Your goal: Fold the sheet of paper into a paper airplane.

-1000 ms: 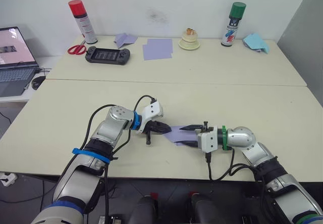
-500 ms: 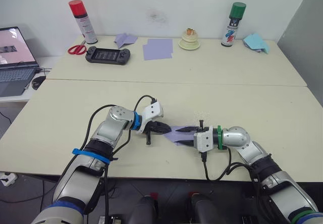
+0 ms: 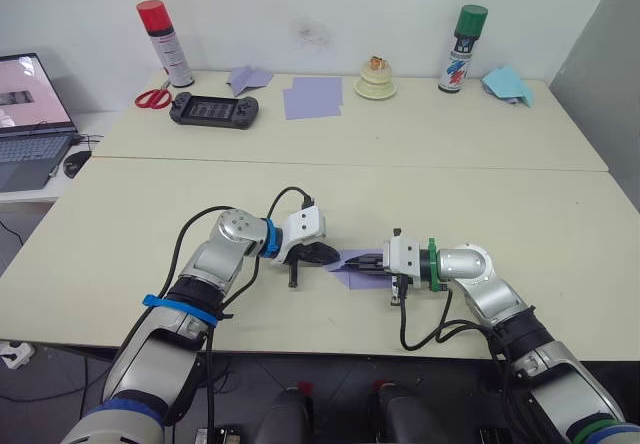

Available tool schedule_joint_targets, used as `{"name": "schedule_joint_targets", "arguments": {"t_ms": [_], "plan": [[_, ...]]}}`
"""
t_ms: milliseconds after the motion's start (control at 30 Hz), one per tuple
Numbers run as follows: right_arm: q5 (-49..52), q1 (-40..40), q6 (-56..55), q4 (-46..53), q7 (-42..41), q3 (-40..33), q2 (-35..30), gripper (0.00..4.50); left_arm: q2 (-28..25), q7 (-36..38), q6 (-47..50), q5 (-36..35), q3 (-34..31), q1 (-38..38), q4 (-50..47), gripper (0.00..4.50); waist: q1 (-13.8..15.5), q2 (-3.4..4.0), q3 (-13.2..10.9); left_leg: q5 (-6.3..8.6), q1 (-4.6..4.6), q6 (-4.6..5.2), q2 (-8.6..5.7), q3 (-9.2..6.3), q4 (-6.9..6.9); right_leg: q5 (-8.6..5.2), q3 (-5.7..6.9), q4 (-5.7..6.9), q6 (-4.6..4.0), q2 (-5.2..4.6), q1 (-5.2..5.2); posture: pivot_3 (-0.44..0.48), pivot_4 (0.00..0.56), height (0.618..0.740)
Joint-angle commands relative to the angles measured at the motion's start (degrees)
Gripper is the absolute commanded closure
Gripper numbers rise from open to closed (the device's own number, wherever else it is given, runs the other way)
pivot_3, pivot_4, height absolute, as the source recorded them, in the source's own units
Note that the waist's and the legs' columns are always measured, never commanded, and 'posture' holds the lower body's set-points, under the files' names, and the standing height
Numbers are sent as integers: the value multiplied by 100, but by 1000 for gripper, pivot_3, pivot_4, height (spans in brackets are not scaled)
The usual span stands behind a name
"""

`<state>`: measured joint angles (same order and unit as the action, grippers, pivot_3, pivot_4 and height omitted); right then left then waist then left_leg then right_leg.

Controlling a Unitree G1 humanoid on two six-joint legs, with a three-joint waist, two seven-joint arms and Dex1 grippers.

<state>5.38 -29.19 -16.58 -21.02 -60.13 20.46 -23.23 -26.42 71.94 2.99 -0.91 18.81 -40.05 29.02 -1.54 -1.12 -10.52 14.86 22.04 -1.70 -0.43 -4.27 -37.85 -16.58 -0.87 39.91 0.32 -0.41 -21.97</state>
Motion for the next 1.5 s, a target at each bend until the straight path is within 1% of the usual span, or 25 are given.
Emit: {"name": "schedule_joint_targets", "arguments": {"t_ms": [33,200,267,333,533,967,1133,1400,1500], "plan": [[293,-89,702,396,-107,-246,-27,4476,-15,-77,-420,406,260,13,410,4500,9,0,0,0,0,0,-1,0,0,0,0,0,0,0,0,0,150,740],[600,-183,1869,547,-68,-463,48,4476,-2,-85,-723,501,305,-38,650,4500,16,1,1,0,-2,1,-2,0,-1,0,1,0,0,0,2,0,150,740],[670,-245,2204,563,3,-551,92,4476,4,-75,-765,502,305,-39,687,4500,16,1,1,0,-3,1,-1,-1,-1,0,2,0,1,0,2,0,150,740],[641,-299,2308,550,2,-586,110,4476,14,-60,-786,484,282,-44,707,4500,16,2,1,0,-3,1,-1,0,-1,0,2,0,1,0,3,0,150,740],[505,-423,2378,425,-60,-553,101,4476,41,-6,-763,409,231,-94,701,4500,15,1,1,0,-2,1,-2,-1,-1,-1,3,0,2,1,3,0,150,740],[263,-804,2278,-232,-140,-486,149,4476,3,216,-779,364,221,-119,786,4500,3,2,1,0,-3,1,-1,-1,0,-1,4,0,3,3,3,0,150,740],[66,-1047,1984,-524,-315,-384,159,4476,-2,267,-876,395,248,-98,796,4500,-1,2,1,0,-2,1,-1,-1,0,-1,4,0,3,3,1,0,150,740],[-92,-1420,1875,-872,-536,-262,237,4476,-29,284,-990,447,289,-64,872,4500,-13,2,1,0,-3,1,0,-1,1,0,3,0,2,3,0,0,150,740],[-197,-1573,1683,-1213,-501,-240,308,4476,-41,285,-1008,450,291,-52,875,4500,-23,2,1,0,-3,1,2,-1,1,0,3,1,2,4,0,0,150,740]]}}
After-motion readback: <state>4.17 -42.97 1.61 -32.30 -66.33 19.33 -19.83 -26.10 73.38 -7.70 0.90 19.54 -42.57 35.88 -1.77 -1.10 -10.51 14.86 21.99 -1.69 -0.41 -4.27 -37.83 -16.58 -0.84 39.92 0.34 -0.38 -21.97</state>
